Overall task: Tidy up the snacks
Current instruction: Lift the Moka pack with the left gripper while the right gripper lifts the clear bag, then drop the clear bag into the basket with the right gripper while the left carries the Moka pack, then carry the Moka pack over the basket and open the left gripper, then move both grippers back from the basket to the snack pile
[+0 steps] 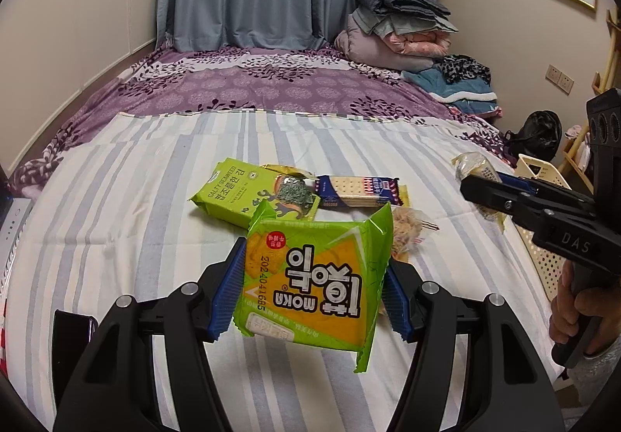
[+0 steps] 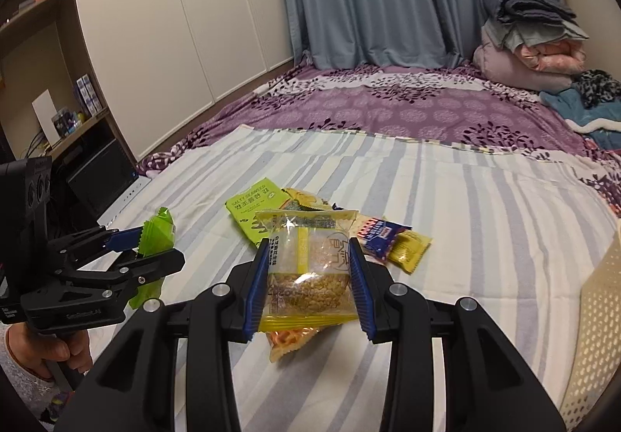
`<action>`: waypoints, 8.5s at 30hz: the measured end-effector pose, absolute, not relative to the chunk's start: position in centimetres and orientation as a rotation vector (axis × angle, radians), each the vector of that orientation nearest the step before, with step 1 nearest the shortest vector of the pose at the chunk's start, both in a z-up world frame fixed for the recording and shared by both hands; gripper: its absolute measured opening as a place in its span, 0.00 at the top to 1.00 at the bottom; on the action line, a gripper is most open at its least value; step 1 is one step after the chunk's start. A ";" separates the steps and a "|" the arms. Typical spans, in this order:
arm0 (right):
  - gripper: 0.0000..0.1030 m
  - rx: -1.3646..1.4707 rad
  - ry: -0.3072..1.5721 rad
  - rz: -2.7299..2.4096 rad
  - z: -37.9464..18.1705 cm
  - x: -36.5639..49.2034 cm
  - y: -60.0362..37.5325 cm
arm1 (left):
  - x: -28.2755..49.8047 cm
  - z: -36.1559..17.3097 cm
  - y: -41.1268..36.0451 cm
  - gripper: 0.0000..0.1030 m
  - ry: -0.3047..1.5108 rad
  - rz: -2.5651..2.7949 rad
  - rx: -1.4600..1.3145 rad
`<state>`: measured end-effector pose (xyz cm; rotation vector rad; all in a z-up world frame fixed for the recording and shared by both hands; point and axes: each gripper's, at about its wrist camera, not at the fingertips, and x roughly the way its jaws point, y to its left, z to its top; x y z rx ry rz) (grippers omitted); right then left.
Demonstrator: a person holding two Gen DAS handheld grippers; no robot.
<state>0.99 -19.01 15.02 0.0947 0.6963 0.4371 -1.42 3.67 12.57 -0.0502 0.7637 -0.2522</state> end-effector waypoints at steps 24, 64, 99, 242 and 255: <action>0.62 0.241 0.509 0.192 19.4 -6.6 -32.3 | -5.2 16.4 -2.1 0.38 0.680 -0.352 0.064; 0.45 0.386 0.520 -0.287 14.6 -12.4 -47.6 | -2.4 4.5 -5.6 0.11 1.051 -0.298 -0.071; 0.45 0.441 0.442 -0.304 14.5 -14.6 -49.2 | -4.1 9.1 -10.0 0.39 0.922 -0.372 0.025; 0.05 0.274 0.646 0.026 15.0 -9.5 -33.1 | 2.2 5.5 -2.3 0.03 0.938 -0.444 0.052; 0.05 0.252 0.719 0.059 13.0 -7.2 -31.3 | 4.5 1.5 -4.3 0.03 0.988 -0.539 0.186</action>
